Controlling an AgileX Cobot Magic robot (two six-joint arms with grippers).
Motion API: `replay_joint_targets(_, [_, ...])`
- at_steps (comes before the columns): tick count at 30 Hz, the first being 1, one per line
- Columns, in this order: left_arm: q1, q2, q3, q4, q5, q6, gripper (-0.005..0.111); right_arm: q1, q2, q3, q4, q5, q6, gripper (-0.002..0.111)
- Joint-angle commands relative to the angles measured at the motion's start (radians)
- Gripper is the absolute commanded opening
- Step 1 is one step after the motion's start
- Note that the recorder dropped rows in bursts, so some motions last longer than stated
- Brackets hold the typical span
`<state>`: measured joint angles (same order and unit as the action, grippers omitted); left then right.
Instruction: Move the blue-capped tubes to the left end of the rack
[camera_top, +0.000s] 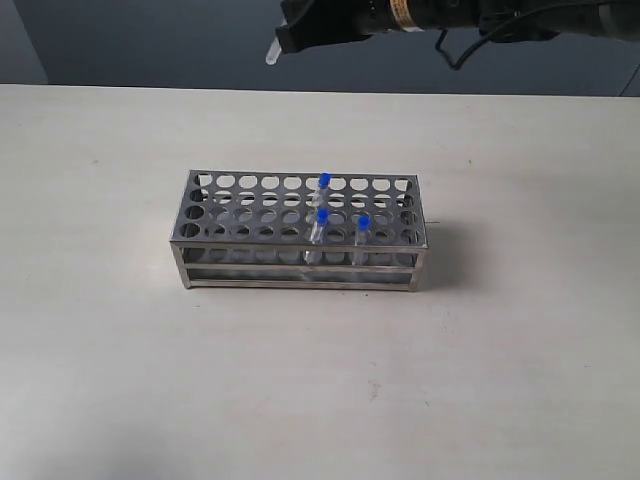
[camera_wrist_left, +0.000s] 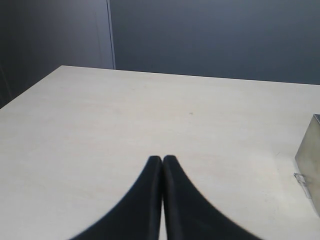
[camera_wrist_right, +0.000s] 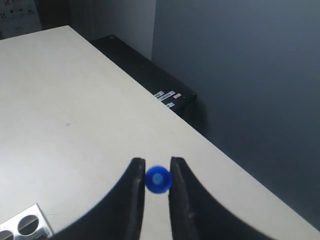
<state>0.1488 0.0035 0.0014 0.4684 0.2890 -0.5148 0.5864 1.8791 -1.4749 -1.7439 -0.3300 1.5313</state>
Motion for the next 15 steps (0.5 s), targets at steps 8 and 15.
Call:
replay_joint_targets(8, [-0.003, -0.004, -0.001, 0.003, 0.002, -0.002, 0.001, -0.004, 0.001, -0.007, -0.001, -0.320, -0.145, -0.001])
replay_joint_targets(15, [-0.003, -0.004, -0.001, 0.003, 0.002, -0.002, 0.001, 0.011, 0.001, -0.007, -0.001, -0.553, -0.239, -0.001])
